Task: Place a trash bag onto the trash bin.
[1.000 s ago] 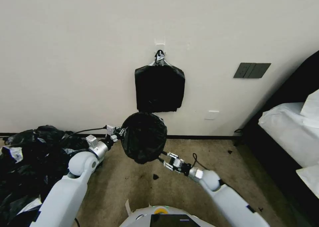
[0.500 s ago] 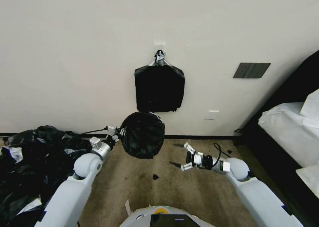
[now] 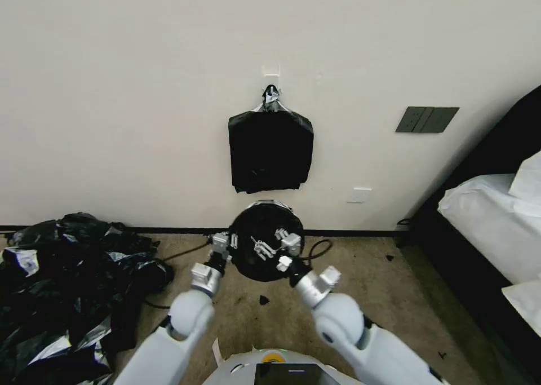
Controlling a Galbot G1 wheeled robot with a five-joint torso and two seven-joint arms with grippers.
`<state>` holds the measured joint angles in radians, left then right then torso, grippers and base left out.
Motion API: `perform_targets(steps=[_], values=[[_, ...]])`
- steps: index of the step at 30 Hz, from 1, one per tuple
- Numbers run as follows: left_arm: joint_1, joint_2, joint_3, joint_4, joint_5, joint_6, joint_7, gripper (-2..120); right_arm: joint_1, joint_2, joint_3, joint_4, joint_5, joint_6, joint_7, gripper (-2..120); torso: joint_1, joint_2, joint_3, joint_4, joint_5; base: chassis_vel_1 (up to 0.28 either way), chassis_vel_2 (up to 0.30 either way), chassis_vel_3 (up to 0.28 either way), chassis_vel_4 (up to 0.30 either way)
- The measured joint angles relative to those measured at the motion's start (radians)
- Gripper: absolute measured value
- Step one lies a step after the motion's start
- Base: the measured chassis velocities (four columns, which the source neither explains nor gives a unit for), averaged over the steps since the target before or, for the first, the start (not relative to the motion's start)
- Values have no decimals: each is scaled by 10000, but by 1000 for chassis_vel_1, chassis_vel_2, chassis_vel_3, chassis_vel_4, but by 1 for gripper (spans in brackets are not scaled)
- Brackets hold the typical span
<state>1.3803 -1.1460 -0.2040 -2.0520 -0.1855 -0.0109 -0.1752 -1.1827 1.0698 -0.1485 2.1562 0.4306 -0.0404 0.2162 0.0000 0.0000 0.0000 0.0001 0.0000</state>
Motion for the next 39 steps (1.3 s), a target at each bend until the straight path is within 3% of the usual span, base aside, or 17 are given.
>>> perform_targets(steps=[2, 5, 9, 13, 20, 24, 32, 39], values=[[39, -32, 146, -1, 289, -98, -78, 1, 111, 172, -118, -237, -231, -267, 499, 38, 0, 0, 0, -1, -1, 0, 0, 0, 0], [57, -85, 275, 68, 982, -402, -147, 1, 365, 644, -312, -796, -552, -1062, 1961, 22, 0, 0, 1, -1, 0, 0, 0, 0, 0], [-4, -49, 183, 193, 1370, -562, -147, 1, 370, 797, -326, -893, -602, -1429, 2686, 8, 0, 0, 0, -1, 0, 0, 0, 0, 0], [-35, -12, 58, 349, 1395, -572, -123, 1, 137, 706, -218, -498, -616, -1420, 2659, 0, 0, 0, 1, -1, -1, 0, 0, 0, 0], [-33, -60, 48, 346, 1331, -572, -89, 1, -112, 575, -219, -156, -500, -1511, 2491, 0, 0, 0, 0, -2, -2, 0, 0, 0, 0], [32, -87, 52, 260, 1321, -746, -41, 1, -65, 662, -447, -163, 131, -2099, 2653, 0, 0, 0, 1, -3, -1, 0, 0, 0, 0], [468, 13, -56, 59, 1219, -950, 348, 1, 1001, 1306, -637, -1130, 2219, -2945, 3607, 0, 0, 0, 1, 0, -1, 0, 0, 0, 0], [575, 15, -60, 73, 1417, -953, 449, 1, 2042, 1723, -749, -2282, 2163, -3519, 4559, 0, 0, 0, 1, 1, 0, 0, 0, 0, 0]])
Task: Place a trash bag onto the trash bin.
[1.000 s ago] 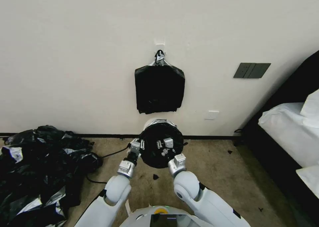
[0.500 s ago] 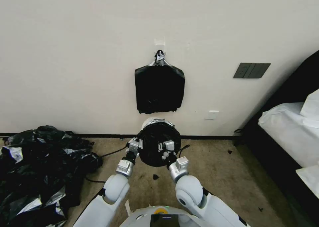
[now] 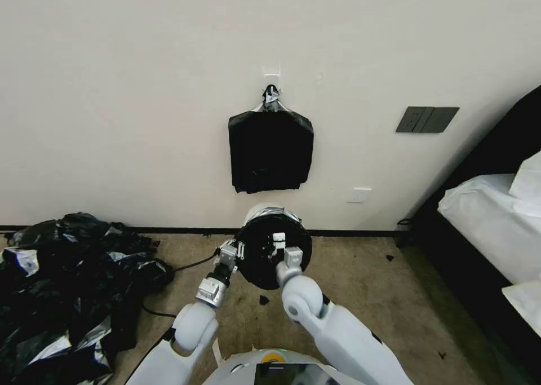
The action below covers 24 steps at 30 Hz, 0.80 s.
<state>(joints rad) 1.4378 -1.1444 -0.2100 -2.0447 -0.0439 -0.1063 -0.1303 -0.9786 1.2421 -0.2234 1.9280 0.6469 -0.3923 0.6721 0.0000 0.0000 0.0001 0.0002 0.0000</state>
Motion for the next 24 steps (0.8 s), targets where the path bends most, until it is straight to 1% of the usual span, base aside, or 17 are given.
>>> perform_targets(steps=[3, 10, 16, 20, 22, 23, 24], values=[[-33, 7, -49, 85, 90, 0, 0, 1, 417, 99, -32, -563, -92, -539, 726, 0, 0, 0, 0, -2, 0, 0, 0, 0, 0], [-146, 35, -83, 238, 136, 0, -14, 1, 757, 183, -15, -1135, -373, -990, 1355, 0, 0, 0, 0, -3, 0, 0, 0, 0, 0], [-252, -8, 147, 318, 137, 0, -16, 1, 1006, 265, -287, -1473, -732, -1008, 1365, 0, 0, 0, 0, -3, -1, 0, 0, 0, 0], [-267, -24, 328, 325, 163, 3, 7, 1, 1355, 401, -516, -2096, -1059, -941, 1188, 0, 0, 0, 0, -2, 0, 0, 0, 0, 0], [-251, -10, 390, 310, 179, 3, 35, 1, 1649, 551, -554, -2685, -983, -960, 1169, 0, 0, 0, -1, -1, 0, 0, 0, 0, 0], [-251, -10, 390, 310, 179, 3, 35, 1, 1649, 551, -554, -2685, -983, -960, 1169, 0, 0, 0, -1, -1, 0, 0, 0, 0, 0], [-232, 1, 390, 280, 183, 3, 47, 1, 1793, 639, -541, -2992, -803, -1005, 1215, 0, 0, 0, -1, -1, 0, 0, 0, 0, 0]])
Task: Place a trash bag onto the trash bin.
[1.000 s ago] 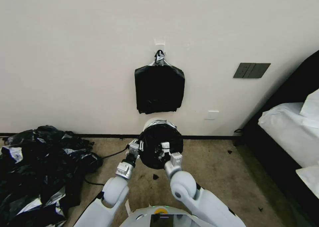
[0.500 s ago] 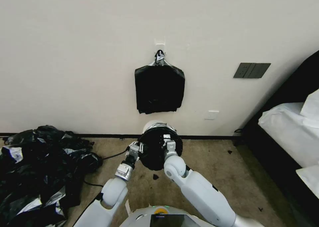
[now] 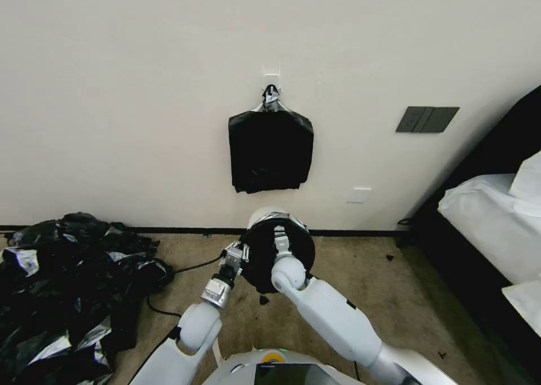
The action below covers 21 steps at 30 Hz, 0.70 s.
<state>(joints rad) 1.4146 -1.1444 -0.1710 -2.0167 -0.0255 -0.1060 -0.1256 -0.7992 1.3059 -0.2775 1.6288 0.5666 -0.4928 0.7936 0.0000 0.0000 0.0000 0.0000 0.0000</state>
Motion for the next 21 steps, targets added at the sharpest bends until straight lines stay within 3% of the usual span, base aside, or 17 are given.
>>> perform_targets(steps=[8, 21], values=[[105, 80, -94, -131, -1, -23, 16, 1, 286, 217, 244, -984, 404, -94, 152, 0, 0, 0, 0, 0, 0, 0, 0, 0, 0], [-1, 79, -267, -57, -75, -23, 42, 1, -197, -189, 232, -146, -461, -304, 154, 0, 0, 0, 0, -2, 0, 0, 0, 0, 0]])
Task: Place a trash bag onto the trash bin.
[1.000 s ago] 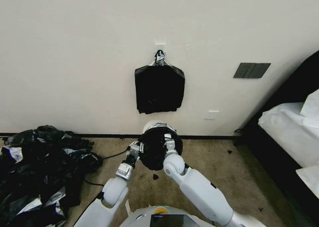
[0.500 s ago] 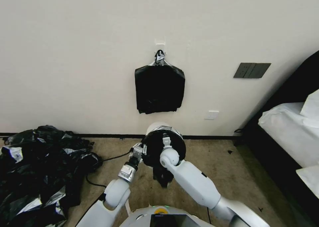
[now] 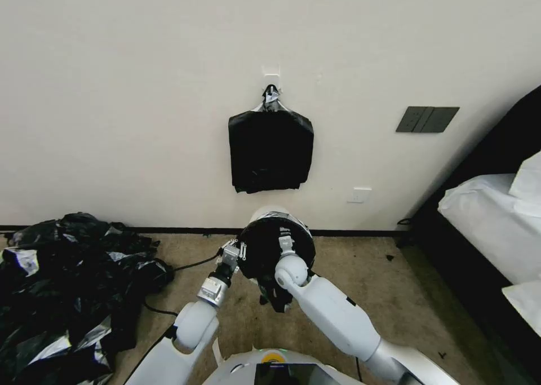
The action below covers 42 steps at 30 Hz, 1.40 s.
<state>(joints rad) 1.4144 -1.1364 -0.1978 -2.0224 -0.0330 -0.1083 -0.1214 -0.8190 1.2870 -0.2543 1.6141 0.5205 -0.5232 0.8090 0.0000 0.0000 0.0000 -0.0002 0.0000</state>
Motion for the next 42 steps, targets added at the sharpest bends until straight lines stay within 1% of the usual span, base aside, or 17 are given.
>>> perform_targets(steps=[2, 4, 11, 17, 19, 22, 29, 31, 33, 34, 35, 36, 38, 39, 40, 41, 42], values=[[-32, -27, 12, 58, 3, 0, -29, 1, -68, -14, -71, 290, 0, 40, -18, 0, 1, 0, 0, 1, 0, 0, 0, 0, 0], [-61, -51, 46, 121, 11, 1, -35, 1, -110, 33, -206, 558, 165, 278, -135, 0, 0, 0, 0, 2, 0, 0, 0, 0, 0], [-144, -31, -78, 244, 11, -23, -35, 1, -204, 171, -433, 969, 557, 584, -264, 0, 0, 0, 0, 3, -1, 0, 0, 0, 0], [-157, 9, -285, 229, -257, -49, -35, 1, -342, 137, -503, 1119, 731, 539, -282, 0, 1, 0, 0, 2, -1, 0, 0, 0, 0], [-284, 15, -464, 173, -572, -13, -35, 1, -480, 113, -505, 1351, 1367, 352, -140, 0, 0, 0, 0, 1, 0, 0, 0, 0, 0], [-395, 17, -579, 171, -719, 11, -35, 1, -587, 99, -548, 1582, 1777, 218, -25, 0, 0, 0, 0, 2, 0, 0, 0, 0, 0], [-547, 22, -770, 157, -1095, 186, -28, 1, -794, -8, -703, 1955, 1738, 153, 4, 0, 0, 0, 0, 2, 0, 0, 0, 0, 0], [-569, 24, -794, 157, -1227, 232, -27, 1, -867, -81, -789, 2051, 1399, 160, -78, 0, 0, 0, 0, 2, 0, 0, 0, 0, 0], [-591, 7, -820, 159, -1424, 328, -43, 1, -994, -200, -843, 2152, 726, 273, -524, 0, 0, -1, 0, 2, 0, 0, 0, 0, 0], [-591, 7, -820, 159, -1424, 328, -43, 1, -994, -200, -843, 2152, 726, 273, -524, 0, 0, -1, 0, 2, 0, 0, 0, 0, 0], [-596, 0, -834, 159, -1518, 372, -60, 1, -1051, -243, -852, 2185, 442, 354, -703, 0, 0, 0, 0, 2, 0, 0, 0, 0, 0], [-605, -5, -856, 159, -1668, 453, -86, 1, -1164, -332, -867, 2250, -114, 625, -1076, 0, 0, 0, 0, 1, 0, 0, 0, 0, 0], [-629, 4, -901, 159, -1999, 651, -122, 1, -1418, -527, -866, 2456, -1032, 1300, -1827, 7, 0, 0, 0, 3, 0, 0, 0, 0, 0], [-629, 4, -901, 159, -1999, 651, -122, 1, -1418, -527, -866, 2456, -1032, 1300, -1827, 7, 0, 0, 0, 3, 0, 0, 0, 0, 0], [-651, 16, -933, 159, -2185, 763, -147, 1, -1571, -670, -860, 2607, -1458, 1712, -2192, 14, 0, 0, 0, 2, 0, 0, 0, 0, 0], [-668, 25, -953, 161, -2301, 825, -173, 1, -1656, -752, -852, 2719, -1690, 1935, -2379, 15, 0, 0, 0, 1, 0, 0, 0, 0, 0], [-701, 32, -982, 162, -2472, 935, -229, 1, -1829, -922, -824, 2944, -2068, 2366, -2697, 20, 0, 0, 0, 2, 1, 0, 0, 0, 0]])
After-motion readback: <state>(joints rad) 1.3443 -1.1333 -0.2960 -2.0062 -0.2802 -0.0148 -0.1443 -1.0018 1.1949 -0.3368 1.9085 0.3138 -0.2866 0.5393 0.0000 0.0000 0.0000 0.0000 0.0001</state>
